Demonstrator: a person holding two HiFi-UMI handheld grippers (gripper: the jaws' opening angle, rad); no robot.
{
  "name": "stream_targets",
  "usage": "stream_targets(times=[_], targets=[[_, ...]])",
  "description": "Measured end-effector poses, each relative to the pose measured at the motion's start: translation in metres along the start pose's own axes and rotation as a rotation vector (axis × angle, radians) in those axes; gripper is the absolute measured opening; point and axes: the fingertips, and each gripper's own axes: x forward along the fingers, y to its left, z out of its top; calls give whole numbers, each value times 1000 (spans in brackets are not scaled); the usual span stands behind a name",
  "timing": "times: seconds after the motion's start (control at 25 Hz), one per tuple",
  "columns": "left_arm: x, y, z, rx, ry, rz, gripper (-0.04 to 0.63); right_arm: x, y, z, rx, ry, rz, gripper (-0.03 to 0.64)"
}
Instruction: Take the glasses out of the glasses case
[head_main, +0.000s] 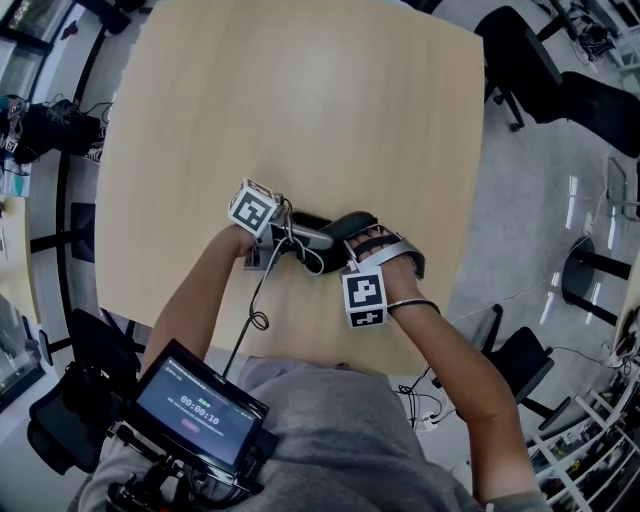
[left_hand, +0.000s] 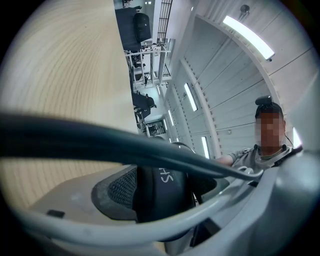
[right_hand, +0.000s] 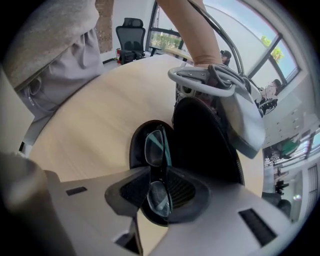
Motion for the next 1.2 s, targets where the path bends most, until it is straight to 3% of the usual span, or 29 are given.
stream_targets(times=[0.2, 0.56, 0.76, 1.0, 1.2], targets=[[1, 3, 1, 68, 14, 38, 322, -7, -7, 2, 65, -46, -44, 47], [0, -2, 12, 361, 30, 120, 324, -22, -11, -13, 160, -53, -100, 46], [-20, -27, 10, 483, 47, 159, 335, -44, -15, 7, 220, -56, -134, 46], [-45, -45, 1, 567, 42, 270, 459, -71, -11, 25, 303, -48, -177, 46], [-61, -59, -6, 587, 12, 313, 474, -86, -6, 32, 370, -51, -205, 46]])
